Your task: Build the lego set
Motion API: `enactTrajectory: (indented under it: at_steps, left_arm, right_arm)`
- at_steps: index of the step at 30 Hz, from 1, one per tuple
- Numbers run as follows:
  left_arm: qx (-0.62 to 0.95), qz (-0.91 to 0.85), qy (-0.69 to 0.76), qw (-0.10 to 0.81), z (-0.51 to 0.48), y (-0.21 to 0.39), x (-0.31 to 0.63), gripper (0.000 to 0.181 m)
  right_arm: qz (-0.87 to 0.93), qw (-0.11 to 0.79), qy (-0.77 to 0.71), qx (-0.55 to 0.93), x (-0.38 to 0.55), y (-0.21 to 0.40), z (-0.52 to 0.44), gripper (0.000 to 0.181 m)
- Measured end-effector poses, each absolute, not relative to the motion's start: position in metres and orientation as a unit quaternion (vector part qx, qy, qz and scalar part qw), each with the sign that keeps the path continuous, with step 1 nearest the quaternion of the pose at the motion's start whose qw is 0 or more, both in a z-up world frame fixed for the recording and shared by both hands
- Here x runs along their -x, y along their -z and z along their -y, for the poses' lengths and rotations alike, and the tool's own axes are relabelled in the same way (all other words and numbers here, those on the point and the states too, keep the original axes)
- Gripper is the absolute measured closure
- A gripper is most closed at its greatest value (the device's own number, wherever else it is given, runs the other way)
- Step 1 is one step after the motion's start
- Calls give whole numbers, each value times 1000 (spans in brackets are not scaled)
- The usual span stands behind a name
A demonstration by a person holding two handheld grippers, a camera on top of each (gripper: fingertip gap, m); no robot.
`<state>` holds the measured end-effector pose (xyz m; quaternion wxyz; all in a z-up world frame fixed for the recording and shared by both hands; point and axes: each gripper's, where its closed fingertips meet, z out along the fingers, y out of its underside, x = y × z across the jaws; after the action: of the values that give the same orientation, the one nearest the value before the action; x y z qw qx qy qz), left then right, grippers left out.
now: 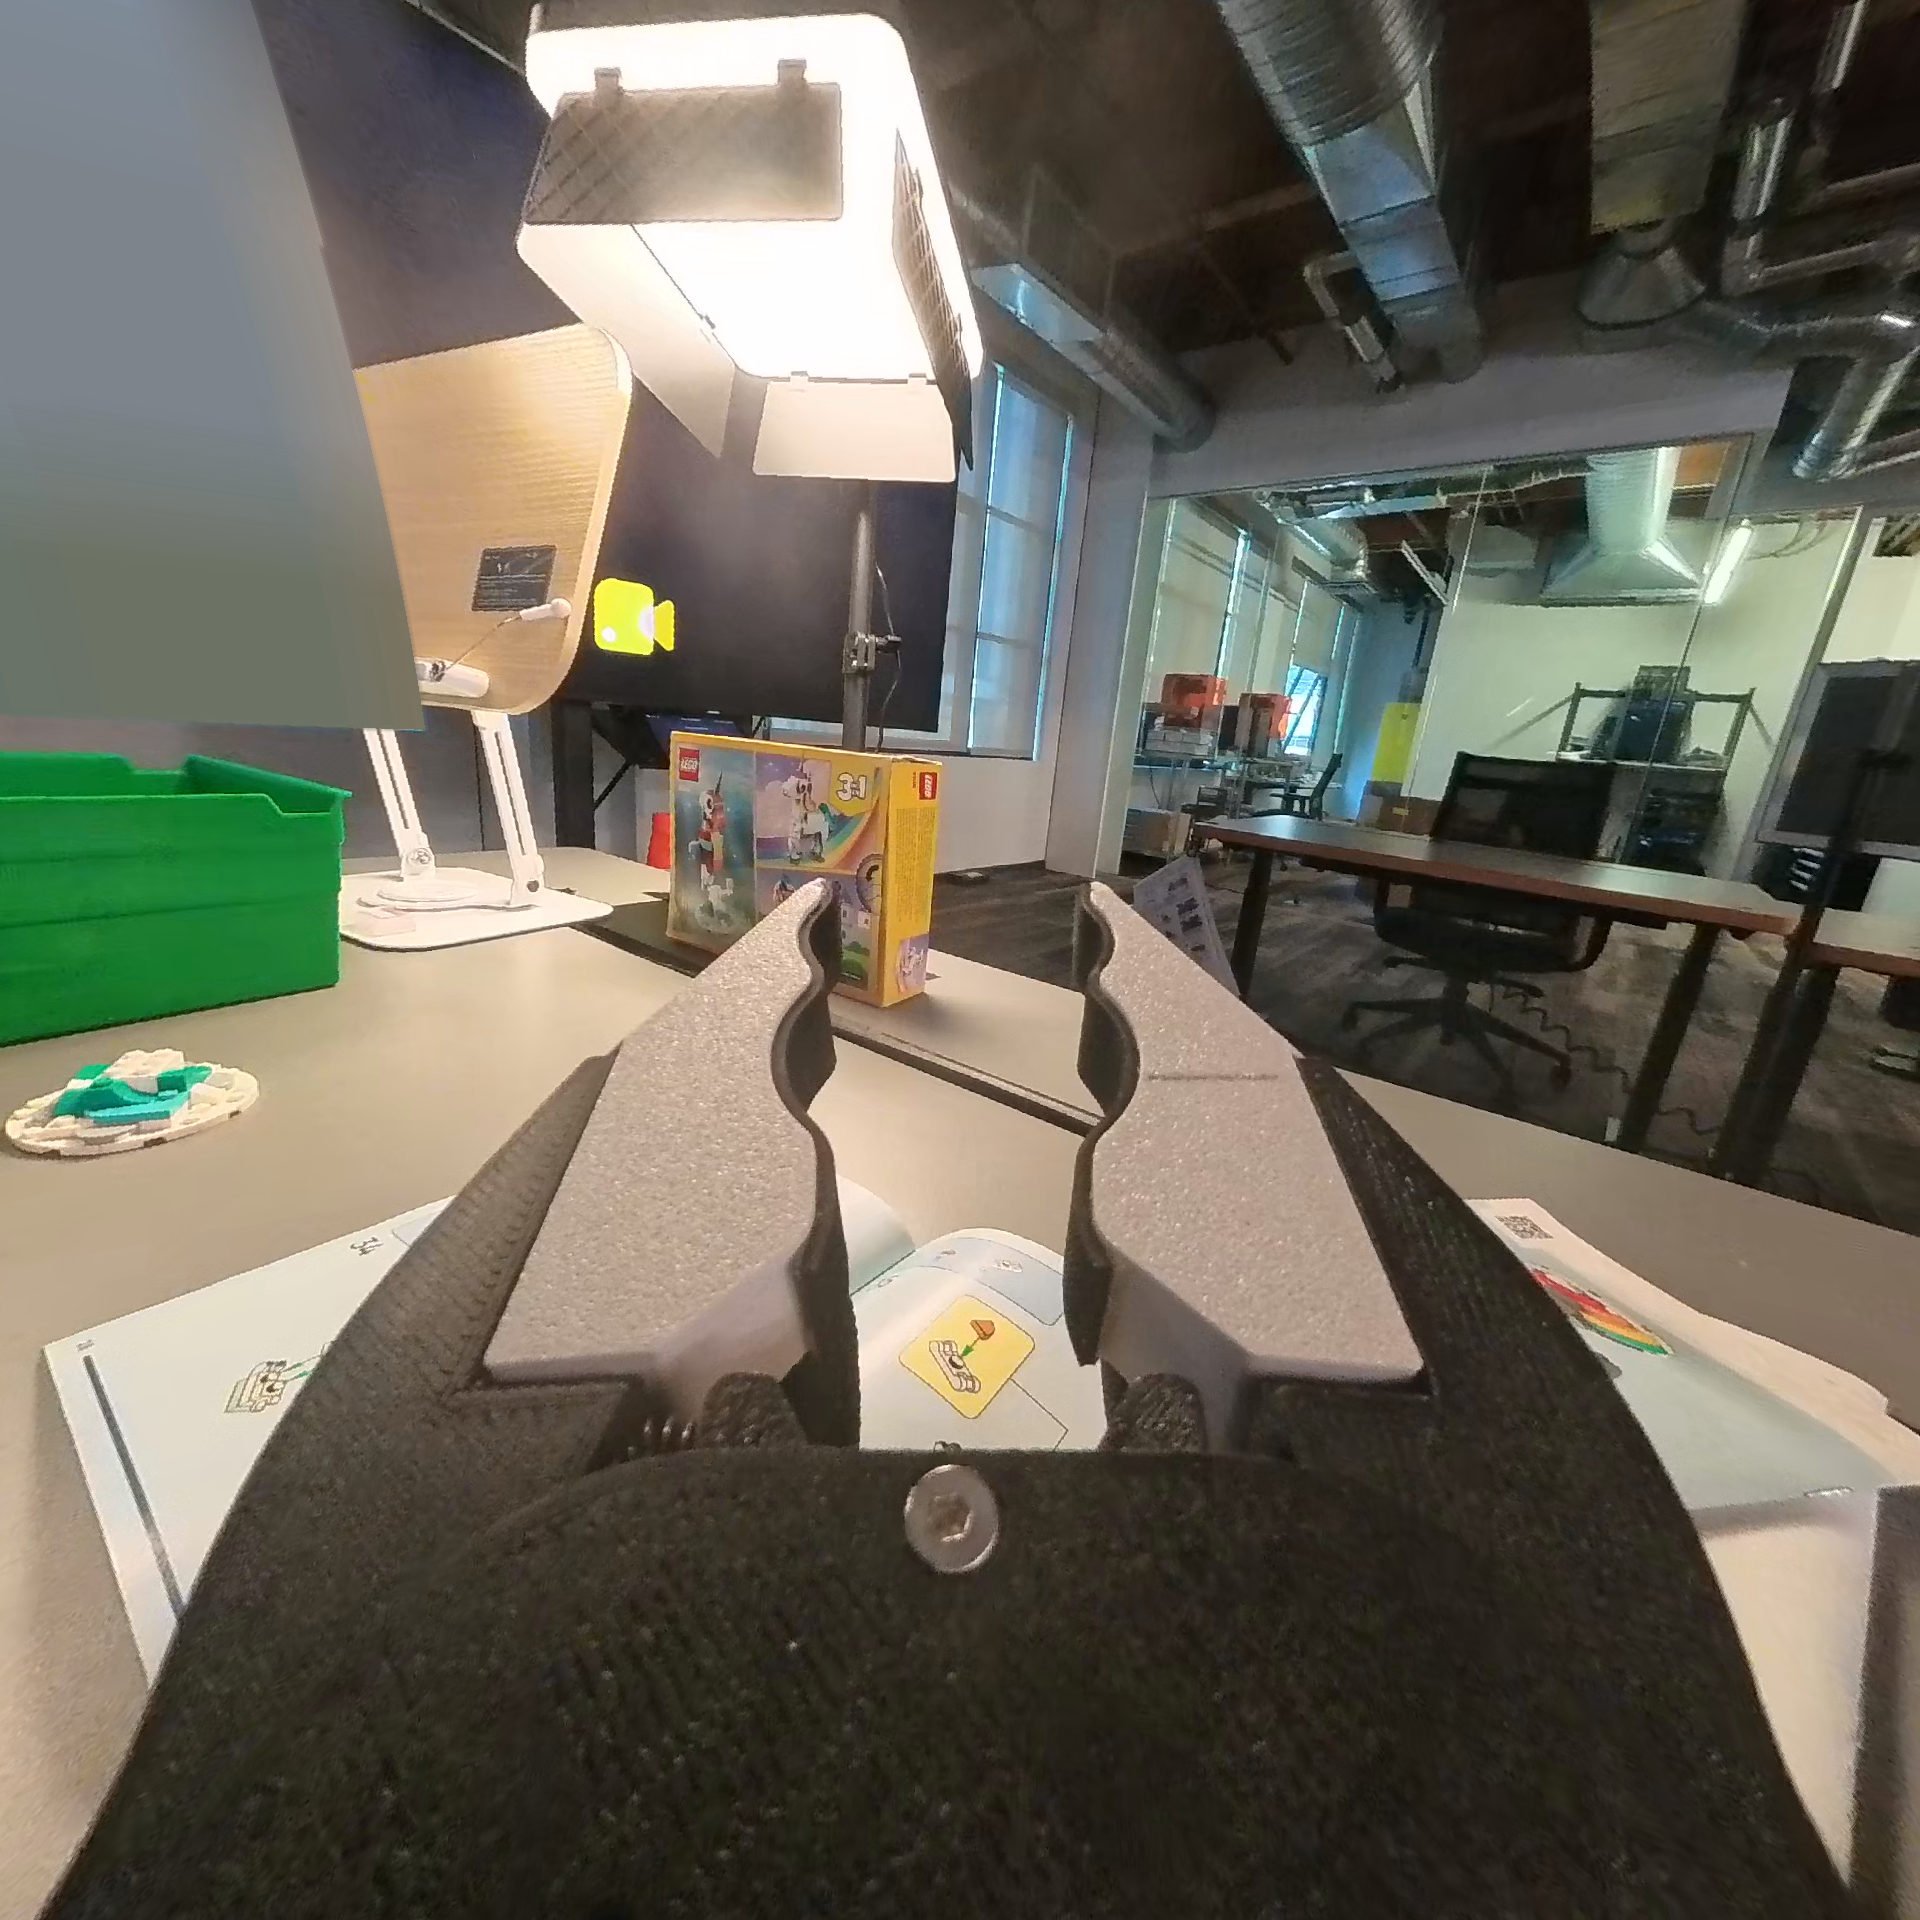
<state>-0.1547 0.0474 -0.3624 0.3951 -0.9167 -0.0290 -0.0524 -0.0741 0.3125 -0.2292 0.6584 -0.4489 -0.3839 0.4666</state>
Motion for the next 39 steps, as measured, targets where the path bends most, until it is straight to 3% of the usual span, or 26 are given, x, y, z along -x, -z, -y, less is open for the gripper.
enactTrajectory:
  at_steps: [1,7,10,19,31,39]
  left_arm:
    - [916,34,56,395,-46,362,156,126]
    - [913,51,75,398,-43,353,151,128]
    - [914,59,54,398,-44,349,146,121]
    - [912,-97,12,398,-40,343,119,150]
    - [919,-71,61,383,-37,360,116,142]
    - [916,-67,73,389,-39,360,117,150]
  right_arm:
    - [384,658,-467,449,74,229,-313,138]
    - [383,658,-467,449,74,229,-313,138]
    - [384,658,-467,449,74,229,-313,138]
    - [384,658,-467,449,74,229,-313,138]
    - [385,658,-467,449,74,229,-312,138]
    - [385,658,-467,448,74,229,-312,138]
